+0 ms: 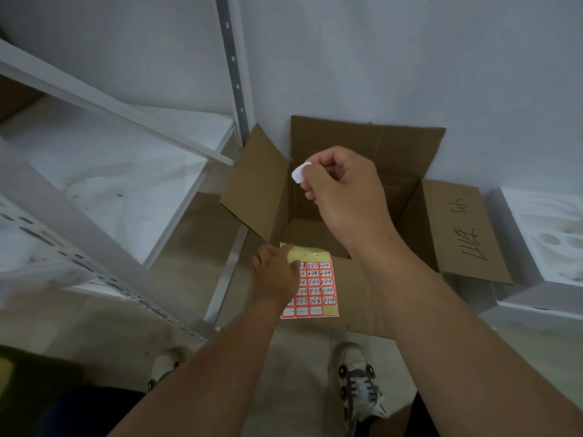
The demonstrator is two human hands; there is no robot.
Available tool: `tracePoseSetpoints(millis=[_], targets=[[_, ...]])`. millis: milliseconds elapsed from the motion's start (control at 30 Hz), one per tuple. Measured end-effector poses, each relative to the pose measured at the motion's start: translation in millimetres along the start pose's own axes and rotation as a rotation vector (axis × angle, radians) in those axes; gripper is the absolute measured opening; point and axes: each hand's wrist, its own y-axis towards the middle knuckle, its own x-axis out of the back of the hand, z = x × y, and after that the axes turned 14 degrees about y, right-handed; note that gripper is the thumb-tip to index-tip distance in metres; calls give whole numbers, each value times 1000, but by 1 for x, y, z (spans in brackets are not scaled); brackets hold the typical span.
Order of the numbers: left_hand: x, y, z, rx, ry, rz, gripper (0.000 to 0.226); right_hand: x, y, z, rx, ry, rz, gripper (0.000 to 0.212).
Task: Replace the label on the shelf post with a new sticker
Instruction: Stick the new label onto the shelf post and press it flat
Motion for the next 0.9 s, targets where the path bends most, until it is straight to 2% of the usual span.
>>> tracePoseSetpoints(millis=[67,200,333,467,567,700,833,900], targets=[[17,5,-3,36,-82,-33,32,-1,1,0,0,0,-14,4],[72,5,-18,106,-426,16,19,-7,2,2,15,-26,-44,5],[139,-19,-32,176,-783,-68,12,-15,-4,8,66,7,-13,8],[205,-58,-22,110,-920,-149,25,-26,-20,20,214,125,111,11],[235,-82,-9,134,-971,-221,40,-38,-30,24,364,90,201,10],[242,-102,11,118,-1022,-291,41,-52,-35,21,573,-35,295,13],[243,-103,31,94,-1131,-207,38,-64,-35,13,792,-233,289,17],[247,-98,40,43,-1179,-161,30,-71,-35,10,855,-279,283,20]])
